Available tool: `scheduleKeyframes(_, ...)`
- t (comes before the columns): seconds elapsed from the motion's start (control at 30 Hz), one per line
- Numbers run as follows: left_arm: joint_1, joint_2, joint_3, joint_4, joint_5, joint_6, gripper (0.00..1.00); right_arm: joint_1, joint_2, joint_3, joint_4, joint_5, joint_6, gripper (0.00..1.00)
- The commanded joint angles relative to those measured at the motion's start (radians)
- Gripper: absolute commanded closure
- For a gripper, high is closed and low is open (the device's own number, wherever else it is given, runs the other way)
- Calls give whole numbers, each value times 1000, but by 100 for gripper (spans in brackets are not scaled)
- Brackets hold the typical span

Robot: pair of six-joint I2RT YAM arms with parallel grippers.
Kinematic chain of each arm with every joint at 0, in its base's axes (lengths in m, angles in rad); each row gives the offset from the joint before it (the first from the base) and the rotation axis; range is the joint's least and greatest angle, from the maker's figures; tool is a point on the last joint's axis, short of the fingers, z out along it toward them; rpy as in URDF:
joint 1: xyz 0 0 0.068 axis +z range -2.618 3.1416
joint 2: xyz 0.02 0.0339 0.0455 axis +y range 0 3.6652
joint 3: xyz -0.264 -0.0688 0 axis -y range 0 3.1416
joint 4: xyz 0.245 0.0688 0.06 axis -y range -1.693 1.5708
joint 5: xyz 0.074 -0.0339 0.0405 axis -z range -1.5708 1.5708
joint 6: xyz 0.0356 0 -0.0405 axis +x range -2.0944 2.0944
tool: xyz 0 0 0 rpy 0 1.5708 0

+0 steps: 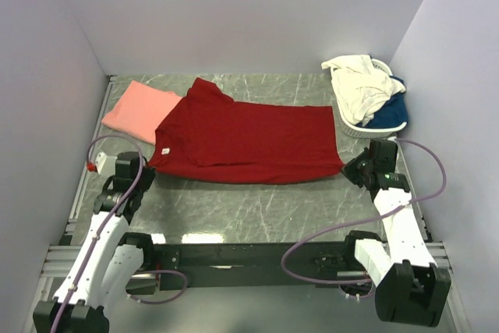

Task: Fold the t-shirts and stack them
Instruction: Fold the tshirt

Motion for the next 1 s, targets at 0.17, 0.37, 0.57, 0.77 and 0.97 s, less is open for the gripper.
scheduleKeyframes(0.17,-4,-78,-62,-76,6,-87,76,-13,-76,-66,-46,32,-7,49)
scheduleKeyframes(0.37,-2,-101,-27,-41,2,-26,51,-7,-68,-61,31,-93,-82,34)
scheduleKeyframes(0.57,-2,70,73,50,8,62,53,247,47,43,103,22,-93,32)
scheduleKeyframes(0.77,-1,375,266,165,-61,97,49,345,199,112,218,-22,-98,33)
scheduleKeyframes(0.97,77,767,603,188,-61,186,51,401,303,164,265,-13,-121,35)
